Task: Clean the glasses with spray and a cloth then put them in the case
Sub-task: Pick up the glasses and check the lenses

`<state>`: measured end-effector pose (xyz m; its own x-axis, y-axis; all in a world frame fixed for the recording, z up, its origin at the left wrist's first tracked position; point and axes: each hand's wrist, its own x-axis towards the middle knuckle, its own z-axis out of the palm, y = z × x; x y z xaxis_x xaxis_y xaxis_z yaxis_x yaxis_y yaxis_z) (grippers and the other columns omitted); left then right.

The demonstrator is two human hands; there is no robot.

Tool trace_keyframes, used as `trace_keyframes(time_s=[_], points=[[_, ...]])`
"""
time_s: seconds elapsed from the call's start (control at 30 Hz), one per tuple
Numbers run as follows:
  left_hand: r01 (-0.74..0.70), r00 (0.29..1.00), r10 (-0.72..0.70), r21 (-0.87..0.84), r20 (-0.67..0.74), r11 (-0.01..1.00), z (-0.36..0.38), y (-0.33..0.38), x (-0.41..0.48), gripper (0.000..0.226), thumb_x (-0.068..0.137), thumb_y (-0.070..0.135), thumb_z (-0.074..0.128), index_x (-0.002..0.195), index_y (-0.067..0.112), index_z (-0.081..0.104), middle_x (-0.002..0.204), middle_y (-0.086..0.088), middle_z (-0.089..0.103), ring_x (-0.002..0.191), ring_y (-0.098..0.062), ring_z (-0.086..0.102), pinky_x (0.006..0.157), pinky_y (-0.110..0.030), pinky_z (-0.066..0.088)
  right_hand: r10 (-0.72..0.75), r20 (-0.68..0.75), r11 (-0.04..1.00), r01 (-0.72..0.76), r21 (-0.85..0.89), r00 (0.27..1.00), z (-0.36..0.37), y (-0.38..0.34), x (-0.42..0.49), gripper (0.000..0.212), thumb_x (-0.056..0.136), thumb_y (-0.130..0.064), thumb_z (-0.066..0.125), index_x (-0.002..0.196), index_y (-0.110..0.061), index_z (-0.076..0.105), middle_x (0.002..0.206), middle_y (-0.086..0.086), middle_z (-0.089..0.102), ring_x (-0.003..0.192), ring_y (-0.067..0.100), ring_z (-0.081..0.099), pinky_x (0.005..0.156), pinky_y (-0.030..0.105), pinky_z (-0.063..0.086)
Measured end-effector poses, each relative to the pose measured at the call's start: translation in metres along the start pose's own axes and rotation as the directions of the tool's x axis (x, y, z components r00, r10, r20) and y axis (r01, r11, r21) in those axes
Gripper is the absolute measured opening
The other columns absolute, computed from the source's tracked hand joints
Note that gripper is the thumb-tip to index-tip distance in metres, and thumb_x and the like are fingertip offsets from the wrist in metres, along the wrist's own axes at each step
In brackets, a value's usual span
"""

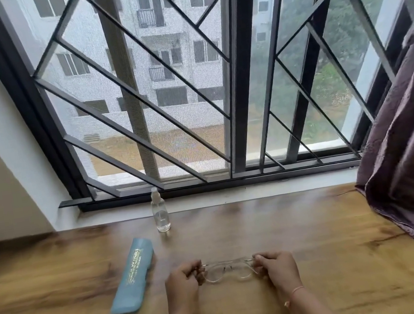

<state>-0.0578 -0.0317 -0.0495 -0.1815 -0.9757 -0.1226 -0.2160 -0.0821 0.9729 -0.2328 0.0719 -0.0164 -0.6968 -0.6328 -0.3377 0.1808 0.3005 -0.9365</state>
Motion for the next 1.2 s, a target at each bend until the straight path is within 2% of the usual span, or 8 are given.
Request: trace_keyframes(time_s=[0.2, 0.4, 0.6, 0.67, 0.77, 0.93, 1.07, 1.2], points=[[0.015, 1.0, -0.016, -0.036, -0.002, 0.999, 0.002, 0.004, -0.001, 0.035, 0.081, -0.02, 0.044, 0.089, 0.002, 0.07, 0.066, 0.001, 0.067, 0.051, 0.005, 0.062, 0.051, -0.008, 0.048, -0.046, -0.031, 0.989, 0.041, -0.141, 0.998, 0.002, 0.013, 0.009, 0.028, 0.08, -0.006, 0.066, 0.055, -0.018, 0.07, 0.056, 0.0, 0.07, 0.048, 0.011, 0.057, 0.06, 0.029, 0.043], [0.074, 0.997, -0.073, -0.08, 0.012, 0.994, 0.001, -0.007, 0.004, 0.034, 0.081, -0.02, 0.046, 0.091, 0.001, 0.071, 0.059, 0.008, 0.07, 0.058, -0.002, 0.065, 0.058, -0.013, 0.053, -0.082, -0.053, 0.979, 0.07, -0.191, 0.995, 0.004, 0.013, 0.008, 0.031, 0.079, -0.01, 0.067, 0.05, -0.022, 0.068, 0.05, -0.005, 0.067, 0.048, 0.011, 0.055, 0.054, 0.025, 0.041], [0.019, 0.999, -0.019, -0.011, 0.029, 1.0, -0.003, -0.01, 0.002, 0.041, 0.08, -0.015, 0.051, 0.085, 0.018, 0.074, 0.066, 0.005, 0.073, 0.07, -0.018, 0.069, 0.079, -0.036, 0.055, -0.106, -0.076, 0.971, 0.087, -0.222, 0.991, 0.005, 0.011, 0.004, 0.03, 0.079, -0.012, 0.067, 0.052, -0.024, 0.068, 0.047, -0.009, 0.064, 0.037, -0.004, 0.049, 0.049, 0.022, 0.04], [0.036, 0.999, -0.035, -0.046, 0.027, 0.998, -0.004, -0.008, 0.001, 0.038, 0.08, -0.016, 0.05, 0.089, 0.012, 0.074, 0.066, 0.005, 0.073, 0.07, -0.018, 0.068, 0.079, -0.035, 0.055, -0.111, -0.072, 0.97, 0.092, -0.226, 0.991, 0.004, 0.011, 0.004, 0.029, 0.079, -0.011, 0.067, 0.053, -0.024, 0.069, 0.047, -0.009, 0.064, 0.037, -0.005, 0.049, 0.049, 0.022, 0.039], [0.082, 0.996, -0.075, -0.186, 0.045, 0.979, -0.007, 0.005, -0.003, 0.034, 0.078, -0.019, 0.053, 0.092, 0.006, 0.071, 0.067, 0.005, 0.073, 0.065, -0.01, 0.067, 0.067, -0.019, 0.055, -0.1, -0.078, 0.973, 0.081, -0.218, 0.992, 0.004, 0.012, 0.005, 0.028, 0.079, -0.011, 0.068, 0.053, -0.022, 0.07, 0.048, -0.007, 0.065, 0.043, 0.002, 0.053, 0.049, 0.022, 0.039], [0.206, 0.975, -0.12, -0.558, 0.186, 0.804, -0.011, 0.037, -0.017, 0.028, 0.077, -0.024, 0.05, 0.083, -0.004, 0.069, 0.068, -0.015, 0.071, 0.062, -0.017, 0.069, 0.057, -0.018, 0.055, 0.012, -0.015, 1.0, -0.013, -0.021, 1.0, 0.002, 0.008, 0.003, 0.02, 0.081, -0.001, 0.064, 0.064, -0.008, 0.072, 0.054, 0.004, 0.067, 0.039, 0.01, 0.049, 0.037, 0.017, 0.034], [0.141, 0.972, -0.009, -0.554, 0.234, 0.821, -0.003, 0.062, -0.027, 0.022, 0.067, -0.016, 0.062, 0.072, 0.002, 0.075, 0.076, -0.014, 0.072, 0.068, -0.017, 0.068, 0.062, -0.02, 0.056, 0.112, 0.061, 0.975, -0.122, 0.185, 0.992, 0.001, -0.005, -0.006, 0.015, 0.084, 0.009, 0.055, 0.074, 0.011, 0.066, 0.056, 0.016, 0.061, 0.031, 0.011, 0.042, 0.032, 0.015, 0.031], [0.068, 0.966, 0.071, -0.51, 0.248, 0.857, 0.005, 0.073, -0.036, 0.018, 0.067, -0.01, 0.067, 0.079, 0.0, 0.075, 0.08, -0.011, 0.073, 0.075, -0.013, 0.067, 0.065, -0.018, 0.053, 0.213, 0.174, 0.915, -0.259, 0.311, 0.961, 0.003, -0.01, -0.014, 0.018, 0.086, 0.011, 0.048, 0.073, 0.013, 0.059, 0.047, 0.013, 0.052, 0.03, 0.01, 0.042, 0.027, 0.015, 0.03]])
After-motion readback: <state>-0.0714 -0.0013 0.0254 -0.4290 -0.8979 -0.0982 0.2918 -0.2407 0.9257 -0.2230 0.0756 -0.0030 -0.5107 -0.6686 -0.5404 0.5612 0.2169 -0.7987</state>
